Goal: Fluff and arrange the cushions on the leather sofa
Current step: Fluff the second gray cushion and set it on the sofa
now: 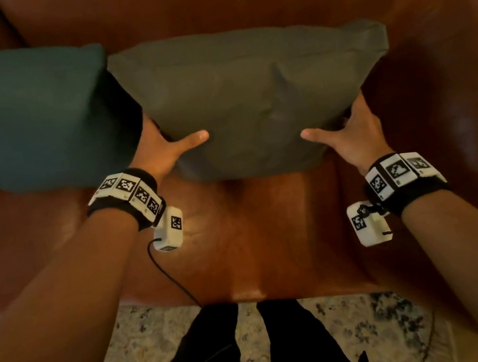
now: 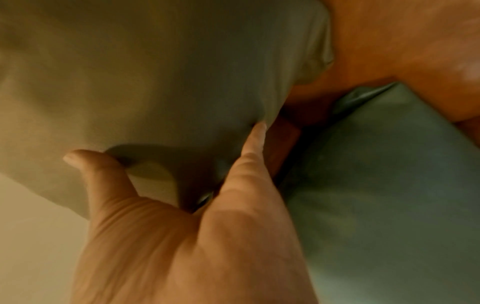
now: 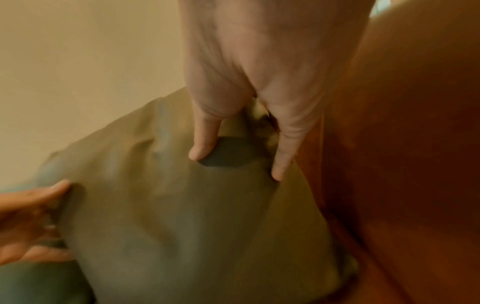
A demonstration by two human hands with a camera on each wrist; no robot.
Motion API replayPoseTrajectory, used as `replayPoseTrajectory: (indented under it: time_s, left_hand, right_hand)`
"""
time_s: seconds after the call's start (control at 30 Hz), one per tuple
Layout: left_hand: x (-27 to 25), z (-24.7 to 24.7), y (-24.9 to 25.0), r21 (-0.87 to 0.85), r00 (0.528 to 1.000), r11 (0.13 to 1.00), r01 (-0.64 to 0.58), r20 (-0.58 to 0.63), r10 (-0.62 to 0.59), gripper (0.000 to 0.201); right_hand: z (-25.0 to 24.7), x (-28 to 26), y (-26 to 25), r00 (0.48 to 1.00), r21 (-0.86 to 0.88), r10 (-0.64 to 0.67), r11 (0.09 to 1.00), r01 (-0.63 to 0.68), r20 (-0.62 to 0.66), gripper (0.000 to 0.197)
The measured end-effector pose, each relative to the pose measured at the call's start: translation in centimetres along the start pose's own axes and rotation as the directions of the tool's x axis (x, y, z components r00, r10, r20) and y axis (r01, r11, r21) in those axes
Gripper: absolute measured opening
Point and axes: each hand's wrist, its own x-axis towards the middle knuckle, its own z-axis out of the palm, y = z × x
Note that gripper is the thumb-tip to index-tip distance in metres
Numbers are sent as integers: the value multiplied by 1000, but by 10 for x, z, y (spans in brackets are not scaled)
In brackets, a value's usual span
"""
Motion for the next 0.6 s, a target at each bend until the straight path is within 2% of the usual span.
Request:
replayPoseTrajectory:
  time_s: [0.17,0.23,0.3,0.4,0.5,0.6]
  left_hand:
    - [12,4,-30,91,993,989,115,-39,-112,147]
    - [15,3,-34,76,995,992,100,-6,-100,142]
    - [17,5,-31,50,998,997,52,26,-53,126]
    - [18,12,-23,-5,1000,1000,5,13,-5,109]
    - [17,15,-21,-31,1000,1000,4,8,-4,108]
    - [19,14,-21,-22,1000,1000,19,5,-19,110]
  right_hand:
    - [6,21,28,995,50,64,996,-68,71,137]
    - [8,22,32,976,58,130,988,-142,175,142]
    - [10,23,34,958,68,182,977,-201,222,141]
    - [12,22,32,963,145,211,961,-236,169,130]
    - [18,11,25,959,177,265,943,-280,106,127]
    - [30,0,18,963,113,255,963,-244,-91,146]
